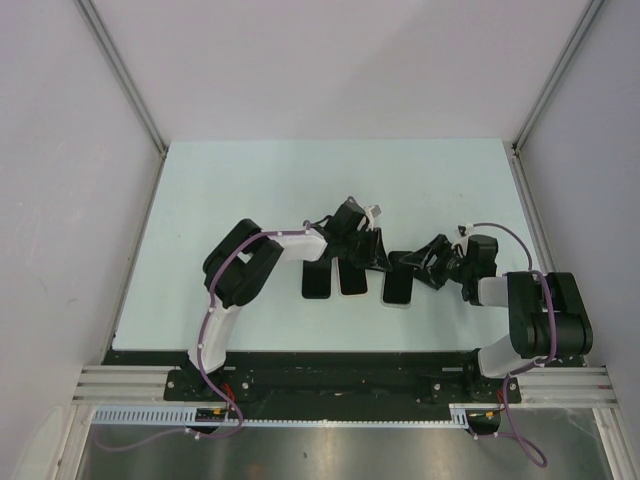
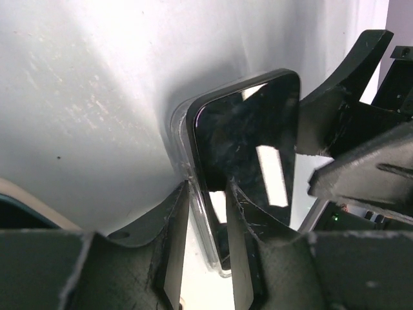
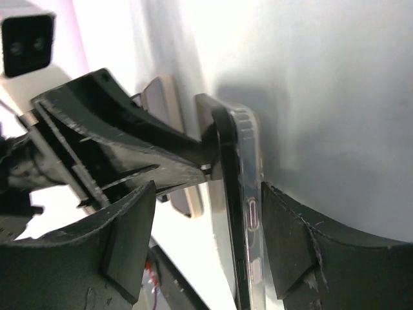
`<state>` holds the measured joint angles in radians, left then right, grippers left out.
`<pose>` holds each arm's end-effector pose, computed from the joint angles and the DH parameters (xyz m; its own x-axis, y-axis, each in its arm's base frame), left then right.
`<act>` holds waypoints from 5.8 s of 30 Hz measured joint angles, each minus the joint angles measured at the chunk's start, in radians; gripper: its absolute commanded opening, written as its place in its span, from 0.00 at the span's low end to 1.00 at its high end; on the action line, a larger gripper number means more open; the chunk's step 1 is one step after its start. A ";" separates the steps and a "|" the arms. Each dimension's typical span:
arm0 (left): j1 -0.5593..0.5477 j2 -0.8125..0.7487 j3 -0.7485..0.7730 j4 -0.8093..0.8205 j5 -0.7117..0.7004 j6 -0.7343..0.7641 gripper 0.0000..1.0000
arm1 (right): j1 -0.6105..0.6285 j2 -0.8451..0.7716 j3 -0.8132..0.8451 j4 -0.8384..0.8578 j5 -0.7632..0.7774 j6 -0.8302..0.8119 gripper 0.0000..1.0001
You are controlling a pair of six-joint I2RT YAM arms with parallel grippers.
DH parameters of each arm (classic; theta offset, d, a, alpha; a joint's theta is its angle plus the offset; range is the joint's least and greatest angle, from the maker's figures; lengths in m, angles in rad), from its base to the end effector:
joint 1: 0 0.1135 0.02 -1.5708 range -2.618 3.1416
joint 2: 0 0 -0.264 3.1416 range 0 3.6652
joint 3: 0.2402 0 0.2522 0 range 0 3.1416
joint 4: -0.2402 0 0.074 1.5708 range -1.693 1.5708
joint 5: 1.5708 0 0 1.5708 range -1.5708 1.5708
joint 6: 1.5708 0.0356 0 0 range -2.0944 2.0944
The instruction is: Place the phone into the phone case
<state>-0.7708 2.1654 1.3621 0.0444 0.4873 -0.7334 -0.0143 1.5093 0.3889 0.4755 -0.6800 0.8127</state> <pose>0.3167 -0.3308 0.1250 -0.9420 0.0903 -0.3234 0.3080 0.6160 -0.7251 0.2460 0.0189 0.1215 -0.7700 0.5757 -0.2750 0.0986 0.5333 0.8402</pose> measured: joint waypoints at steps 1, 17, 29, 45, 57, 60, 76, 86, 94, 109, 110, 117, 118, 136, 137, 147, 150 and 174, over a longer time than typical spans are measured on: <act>0.000 0.000 -0.001 0.003 0.003 0.000 0.34 | 0.001 0.001 -0.003 0.014 -0.020 0.009 0.68; 0.001 0.000 -0.014 0.029 0.040 -0.004 0.35 | -0.016 0.002 -0.015 0.040 -0.085 0.024 0.43; 0.002 0.000 -0.022 0.040 0.066 -0.010 0.40 | -0.033 0.023 -0.015 0.058 -0.120 -0.026 0.00; 0.003 0.000 -0.023 0.043 0.077 -0.016 0.52 | -0.036 0.051 -0.016 0.113 -0.163 0.026 0.38; 0.003 0.000 -0.023 0.050 0.092 -0.019 0.54 | -0.039 0.079 -0.019 0.167 -0.182 0.060 0.09; 0.003 0.000 -0.023 0.048 0.092 -0.019 0.54 | -0.043 0.086 -0.023 0.175 -0.183 0.058 0.00; -0.002 0.000 -0.021 0.050 0.092 -0.019 0.55 | -0.026 0.048 -0.005 0.048 -0.163 -0.030 0.37; -0.004 -0.028 -0.019 -0.006 0.078 0.014 0.66 | 0.000 0.044 0.036 -0.059 -0.110 -0.117 0.00; 0.022 -0.240 -0.045 -0.190 0.038 0.127 0.83 | 0.000 -0.159 0.040 -0.102 -0.140 -0.136 0.00; 0.060 -0.626 -0.314 -0.073 0.235 0.185 0.83 | 0.162 -0.629 0.040 0.007 -0.220 -0.074 0.02; 0.060 -0.631 -0.323 -0.068 0.246 0.186 0.83 | 0.171 -0.636 0.040 0.008 -0.233 -0.072 0.02; 0.069 -0.712 -0.342 0.014 0.306 0.180 0.81 | 0.188 -0.636 0.013 -0.024 -0.289 -0.072 0.05; 0.072 -0.726 -0.347 0.037 0.314 0.172 0.78 | 0.191 -0.636 0.005 -0.022 -0.296 -0.070 0.05; 0.118 -0.711 -0.405 0.225 0.425 0.039 0.61 | 0.216 -0.684 -0.081 0.107 -0.339 0.024 0.07; 0.120 -0.707 -0.405 0.231 0.431 0.032 0.61 | 0.216 -0.684 -0.081 0.109 -0.340 0.026 0.07; 0.122 -0.692 -0.405 0.269 0.443 -0.020 0.75 | 0.240 -0.686 -0.083 0.135 -0.349 0.048 0.05; 0.122 -0.692 -0.405 0.269 0.441 -0.023 0.77 | 0.253 -0.691 -0.084 0.148 -0.357 0.059 0.06; 0.125 -0.687 -0.496 0.404 0.491 -0.132 0.00 | 0.295 -0.624 -0.086 0.192 -0.307 0.116 0.45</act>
<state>-0.6456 1.4788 0.8658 0.4480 0.9779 -0.8654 0.2806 0.8856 0.3031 0.6674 -0.9874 0.9291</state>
